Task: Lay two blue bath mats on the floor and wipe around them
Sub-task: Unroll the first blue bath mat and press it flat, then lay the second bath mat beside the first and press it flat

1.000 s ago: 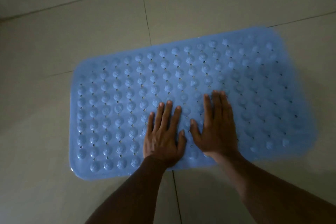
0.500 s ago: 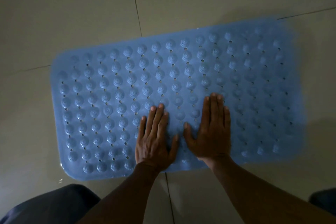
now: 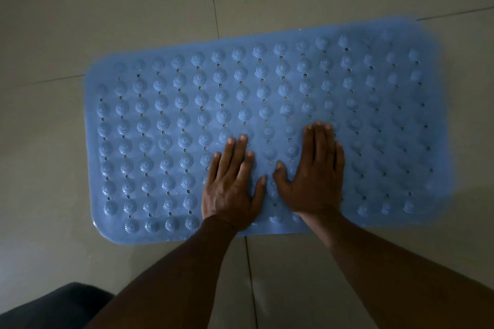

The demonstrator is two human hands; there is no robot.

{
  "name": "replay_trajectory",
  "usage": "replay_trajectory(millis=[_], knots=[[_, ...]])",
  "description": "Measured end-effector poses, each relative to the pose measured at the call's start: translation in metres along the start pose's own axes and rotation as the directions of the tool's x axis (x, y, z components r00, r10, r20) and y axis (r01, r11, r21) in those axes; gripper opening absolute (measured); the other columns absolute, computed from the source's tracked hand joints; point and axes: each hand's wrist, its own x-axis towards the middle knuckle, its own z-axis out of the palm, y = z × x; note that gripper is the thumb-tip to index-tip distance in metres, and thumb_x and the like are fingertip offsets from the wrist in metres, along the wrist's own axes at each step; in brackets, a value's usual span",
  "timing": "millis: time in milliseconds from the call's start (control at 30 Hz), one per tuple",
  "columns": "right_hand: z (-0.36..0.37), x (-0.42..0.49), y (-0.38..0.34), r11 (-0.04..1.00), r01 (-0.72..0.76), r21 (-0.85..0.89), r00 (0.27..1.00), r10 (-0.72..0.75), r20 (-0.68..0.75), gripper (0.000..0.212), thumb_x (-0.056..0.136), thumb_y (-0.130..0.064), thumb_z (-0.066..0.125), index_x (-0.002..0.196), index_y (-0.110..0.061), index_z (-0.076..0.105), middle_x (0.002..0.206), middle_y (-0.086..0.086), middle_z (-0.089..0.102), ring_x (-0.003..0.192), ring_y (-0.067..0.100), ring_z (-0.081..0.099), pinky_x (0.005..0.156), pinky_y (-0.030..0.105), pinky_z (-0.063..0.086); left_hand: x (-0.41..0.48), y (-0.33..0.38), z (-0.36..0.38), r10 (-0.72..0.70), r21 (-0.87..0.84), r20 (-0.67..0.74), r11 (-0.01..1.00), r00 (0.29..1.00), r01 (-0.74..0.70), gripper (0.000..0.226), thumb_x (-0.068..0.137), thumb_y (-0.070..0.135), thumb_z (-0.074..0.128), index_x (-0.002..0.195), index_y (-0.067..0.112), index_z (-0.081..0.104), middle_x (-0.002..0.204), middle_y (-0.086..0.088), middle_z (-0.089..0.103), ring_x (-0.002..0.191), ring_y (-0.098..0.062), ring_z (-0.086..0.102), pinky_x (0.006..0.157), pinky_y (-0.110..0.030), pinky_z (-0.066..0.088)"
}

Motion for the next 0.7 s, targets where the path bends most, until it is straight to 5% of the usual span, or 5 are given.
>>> replay_trajectory(millis=[433,600,700], knots=[[0.003,-0.005,0.004,0.995,0.066,0.070,0.998,-0.065,-0.017,0.089,0.086,-0.057,0.046,0.152,0.002,0.035,0.159,0.020,0.034,0.151,0.035,0.027,0.120,0.051,0.024,-0.003,0.001,0.004,0.026,0.082,0.018,0.996,1.000,-0.027,0.066,0.098,0.051,0.037,0.144,0.005,0.049,0.167,-0.007,0.023,0.156,-0.024,0.017,0.124,-0.048,0.021],[-0.038,-0.013,0.023,0.994,0.081,0.079,0.995,-0.086,0.057,0.086,0.085,-0.058,0.031,0.154,-0.007,0.035,0.160,0.015,0.036,0.151,0.031,0.029,0.119,0.057,0.025,-0.015,0.023,-0.029,-0.057,0.121,0.178,0.992,0.982,0.036,0.067,0.103,0.052,0.029,0.155,0.010,0.027,0.171,-0.008,0.000,0.157,-0.024,-0.004,0.127,-0.042,0.002],[-0.077,-0.003,0.035,0.999,0.045,0.013,0.988,-0.046,0.145,0.078,0.092,-0.054,0.040,0.157,-0.013,0.026,0.163,0.012,0.028,0.153,0.027,0.021,0.121,0.054,0.022,-0.024,0.037,-0.064,-0.024,0.102,0.231,0.995,0.973,0.001,0.067,0.104,0.051,0.029,0.160,0.019,0.013,0.171,-0.005,-0.008,0.157,-0.023,-0.010,0.127,-0.042,0.000]])
